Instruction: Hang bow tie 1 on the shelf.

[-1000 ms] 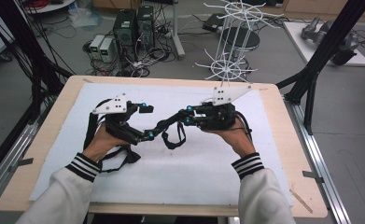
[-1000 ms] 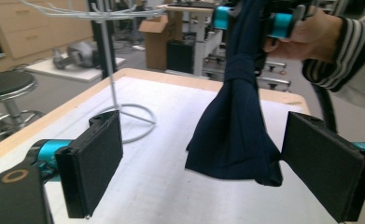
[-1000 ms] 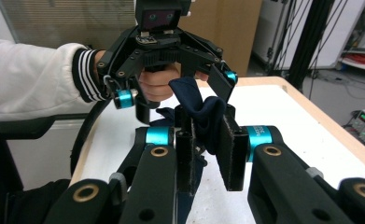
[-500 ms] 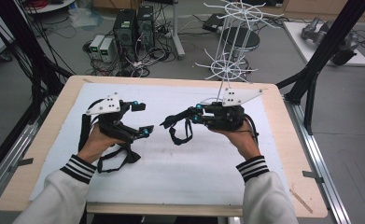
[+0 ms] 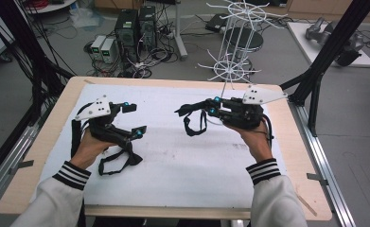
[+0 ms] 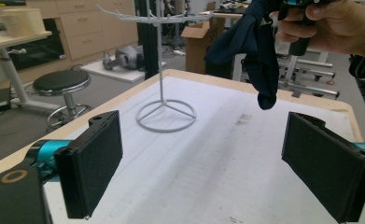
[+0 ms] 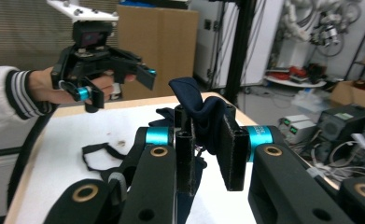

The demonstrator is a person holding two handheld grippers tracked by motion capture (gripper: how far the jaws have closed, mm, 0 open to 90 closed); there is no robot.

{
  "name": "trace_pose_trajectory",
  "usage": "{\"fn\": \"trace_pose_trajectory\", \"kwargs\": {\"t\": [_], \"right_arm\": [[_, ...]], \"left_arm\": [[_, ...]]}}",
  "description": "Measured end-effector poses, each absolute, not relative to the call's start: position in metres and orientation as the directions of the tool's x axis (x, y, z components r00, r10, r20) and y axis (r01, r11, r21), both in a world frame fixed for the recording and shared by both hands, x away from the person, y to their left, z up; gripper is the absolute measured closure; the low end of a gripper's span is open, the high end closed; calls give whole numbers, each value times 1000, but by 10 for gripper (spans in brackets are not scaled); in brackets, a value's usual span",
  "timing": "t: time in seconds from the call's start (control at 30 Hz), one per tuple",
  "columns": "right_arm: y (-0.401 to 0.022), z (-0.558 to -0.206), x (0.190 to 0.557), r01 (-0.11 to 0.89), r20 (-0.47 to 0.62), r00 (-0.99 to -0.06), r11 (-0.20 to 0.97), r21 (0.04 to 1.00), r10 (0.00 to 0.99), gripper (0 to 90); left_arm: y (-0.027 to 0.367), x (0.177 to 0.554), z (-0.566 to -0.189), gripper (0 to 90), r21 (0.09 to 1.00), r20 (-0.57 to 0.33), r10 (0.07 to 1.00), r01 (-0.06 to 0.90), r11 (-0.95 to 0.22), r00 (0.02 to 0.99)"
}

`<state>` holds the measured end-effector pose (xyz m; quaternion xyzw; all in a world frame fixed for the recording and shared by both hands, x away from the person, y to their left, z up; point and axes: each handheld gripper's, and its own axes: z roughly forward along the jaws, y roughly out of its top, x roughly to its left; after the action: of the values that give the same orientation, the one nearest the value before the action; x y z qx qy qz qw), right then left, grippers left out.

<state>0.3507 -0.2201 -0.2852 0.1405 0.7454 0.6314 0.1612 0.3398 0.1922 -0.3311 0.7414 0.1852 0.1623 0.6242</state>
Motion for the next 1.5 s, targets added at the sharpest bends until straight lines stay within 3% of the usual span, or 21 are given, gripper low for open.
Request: {"fn": "trace_pose_trajectory", "kwargs": {"t": [0.8,1.5], "right_arm": [[-272,-276,342,-54,-94,-764,81,995,638,785],[-286,-278,352,-53,-74,-662,51,997,746,785]], "left_arm": [[206,335,-339,129,985,6,521,86,-152,854],[207,334,-339,129,985,8,516,82,-152,857]]}}
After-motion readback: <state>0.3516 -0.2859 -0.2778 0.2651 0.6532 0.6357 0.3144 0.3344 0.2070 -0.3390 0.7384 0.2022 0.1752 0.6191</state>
